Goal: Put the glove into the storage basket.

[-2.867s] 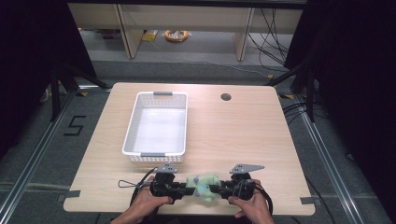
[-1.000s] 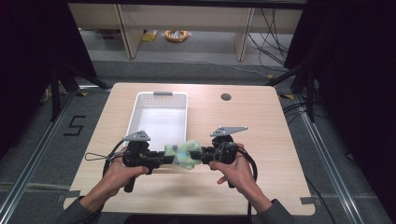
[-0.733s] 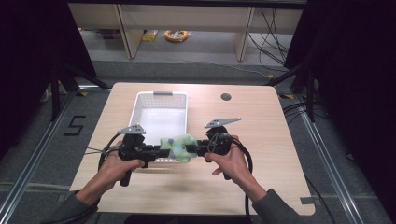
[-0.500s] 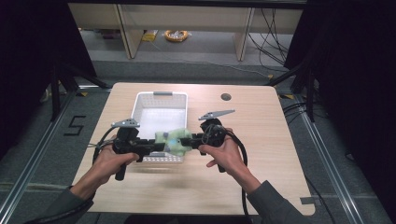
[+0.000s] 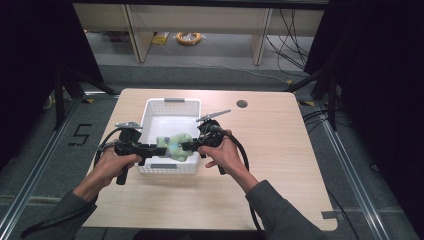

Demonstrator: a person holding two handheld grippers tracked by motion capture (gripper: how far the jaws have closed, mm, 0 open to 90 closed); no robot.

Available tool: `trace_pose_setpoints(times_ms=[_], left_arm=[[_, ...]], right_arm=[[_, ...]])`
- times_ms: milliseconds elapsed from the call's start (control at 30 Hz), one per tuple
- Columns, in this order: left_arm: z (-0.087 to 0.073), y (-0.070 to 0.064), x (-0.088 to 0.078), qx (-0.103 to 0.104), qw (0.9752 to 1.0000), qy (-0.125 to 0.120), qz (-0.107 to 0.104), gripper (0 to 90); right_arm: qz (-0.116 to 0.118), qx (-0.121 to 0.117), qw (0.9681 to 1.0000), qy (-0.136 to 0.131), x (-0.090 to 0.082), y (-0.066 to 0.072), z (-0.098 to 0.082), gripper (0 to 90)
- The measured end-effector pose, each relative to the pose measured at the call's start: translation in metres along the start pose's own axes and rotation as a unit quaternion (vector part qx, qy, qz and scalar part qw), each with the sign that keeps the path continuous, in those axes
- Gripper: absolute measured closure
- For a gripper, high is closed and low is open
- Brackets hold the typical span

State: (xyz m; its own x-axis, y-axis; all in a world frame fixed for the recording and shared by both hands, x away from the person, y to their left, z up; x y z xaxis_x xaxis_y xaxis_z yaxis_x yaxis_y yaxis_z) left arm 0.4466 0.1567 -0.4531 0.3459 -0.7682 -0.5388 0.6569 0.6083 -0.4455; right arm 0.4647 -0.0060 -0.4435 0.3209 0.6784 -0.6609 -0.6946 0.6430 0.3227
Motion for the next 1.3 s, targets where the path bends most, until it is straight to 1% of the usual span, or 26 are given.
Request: trace_pose_setpoints(times_ms=[67,167,300,433,467,500,567,600,633,667,700,733,800,833,867,933,967,1000,1033,1100,1133,1167,1200,1233,1300], left_arm=[[-0.001,0.007,0.002,-0.004,1.0000,0.007,0.000,70.8],[-0.003,0.013,0.005,-0.012,0.9999,0.012,0.004,70.7],[-0.007,0.021,0.009,-0.015,0.9996,0.021,0.011,70.7],[-0.010,0.027,0.013,-0.021,0.9993,0.025,0.017,70.7],[-0.011,0.028,0.013,-0.025,0.9992,0.029,0.015,70.7],[-0.012,0.030,0.014,-0.026,0.9991,0.031,0.015,70.7],[-0.013,0.032,0.015,-0.026,0.9988,0.037,0.017,70.6],[-0.014,0.034,0.015,-0.024,0.9987,0.040,0.021,70.6],[-0.014,0.035,0.016,-0.025,0.9984,0.043,0.027,70.6],[-0.015,0.036,0.017,-0.028,0.9983,0.044,0.025,70.5],[-0.015,0.038,0.018,-0.029,0.9982,0.046,0.026,70.5],[-0.016,0.039,0.019,-0.031,0.9980,0.049,0.026,70.5],[-0.018,0.042,0.020,-0.031,0.9975,0.056,0.028,70.3],[-0.018,0.043,0.020,-0.033,0.9971,0.064,0.025,70.3],[-0.019,0.044,0.021,-0.034,0.9972,0.060,0.029,70.2],[-0.020,0.045,0.021,-0.035,0.9970,0.063,0.029,70.1],[-0.020,0.045,0.021,-0.037,0.9970,0.062,0.029,70.0],[-0.021,0.046,0.020,-0.033,0.9967,0.068,0.029,69.9],[-0.022,0.047,0.021,-0.033,0.9967,0.065,0.035,69.8],[-0.023,0.049,0.022,-0.036,0.9965,0.065,0.037,69.7],[-0.024,0.049,0.022,-0.037,0.9960,0.071,0.038,69.6],[-0.024,0.050,0.022,-0.037,0.9960,0.071,0.040,69.5],[-0.025,0.050,0.021,-0.036,0.9957,0.075,0.041,69.3],[-0.025,0.051,0.021,-0.035,0.9955,0.077,0.043,69.1],[-0.026,0.052,0.021,-0.033,0.9954,0.080,0.042,68.8]], right_arm=[[-0.001,0.008,0.9999,0.007,0.007,-0.002,0.000,69.6],[-0.004,0.010,0.9999,0.013,0.015,-0.007,0.000,69.6],[-0.008,0.012,0.9996,0.024,0.025,-0.010,-0.001,69.5],[-0.014,0.013,0.9992,0.036,0.035,-0.015,-0.002,69.5],[-0.012,0.017,0.9991,0.038,0.037,-0.015,-0.002,69.5],[-0.015,0.015,0.9990,0.039,0.041,-0.017,-0.002,69.5],[-0.017,0.024,0.9984,0.047,0.044,-0.018,-0.003,69.5],[-0.020,0.031,0.9979,0.054,0.046,-0.018,-0.004,69.5],[-0.023,0.031,0.9976,0.057,0.048,-0.018,-0.004,69.5],[-0.024,0.027,0.9976,0.058,0.050,-0.019,-0.004,69.5],[-0.026,0.031,0.9972,0.062,0.052,-0.018,-0.004,69.5],[-0.025,0.023,0.9976,0.060,0.054,-0.019,-0.004,69.5],[-0.030,0.030,0.9968,0.068,0.057,-0.020,-0.005,69.4],[-0.033,0.032,0.9962,0.074,0.059,-0.020,-0.006,69.1],[-0.036,0.032,0.9959,0.076,0.060,-0.020,-0.007,69.1],[-0.037,0.026,0.9958,0.080,0.062,-0.019,-0.007,68.9],[-0.037,0.028,0.9954,0.084,0.063,-0.018,-0.008,68.7],[-0.035,0.022,0.9958,0.082,0.065,-0.019,-0.008,68.7],[-0.040,0.029,0.9951,0.086,0.065,-0.019,-0.008,68.7],[-0.039,0.031,0.9947,0.090,0.067,-0.017,-0.009,68.6],[-0.041,0.026,0.9947,0.091,0.068,-0.017,-0.009,68.5],[-0.043,0.027,0.9943,0.094,0.070,-0.016,-0.009,68.4],[-0.046,0.022,0.9945,0.092,0.071,-0.017,-0.009,68.2],[-0.046,0.024,0.9938,0.098,0.071,-0.016,-0.010,68.2],[-0.048,0.020,0.9937,0.099,0.073,-0.015,-0.010,67.9]])
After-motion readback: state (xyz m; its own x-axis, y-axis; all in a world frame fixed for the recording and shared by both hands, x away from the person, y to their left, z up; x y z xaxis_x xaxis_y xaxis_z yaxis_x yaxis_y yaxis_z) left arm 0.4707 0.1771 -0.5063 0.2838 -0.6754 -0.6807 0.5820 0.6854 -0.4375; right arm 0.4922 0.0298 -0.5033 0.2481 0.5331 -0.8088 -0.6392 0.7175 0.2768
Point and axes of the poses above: each handheld gripper's, and its own axes: x roughly forward along the jaws, z roughly out of its top, y roughly to its left, the point moved 7 cm from there along x, roughly forward along the jaws, and after that the axes turned 6 degrees about -z, right-handed, at the moved point
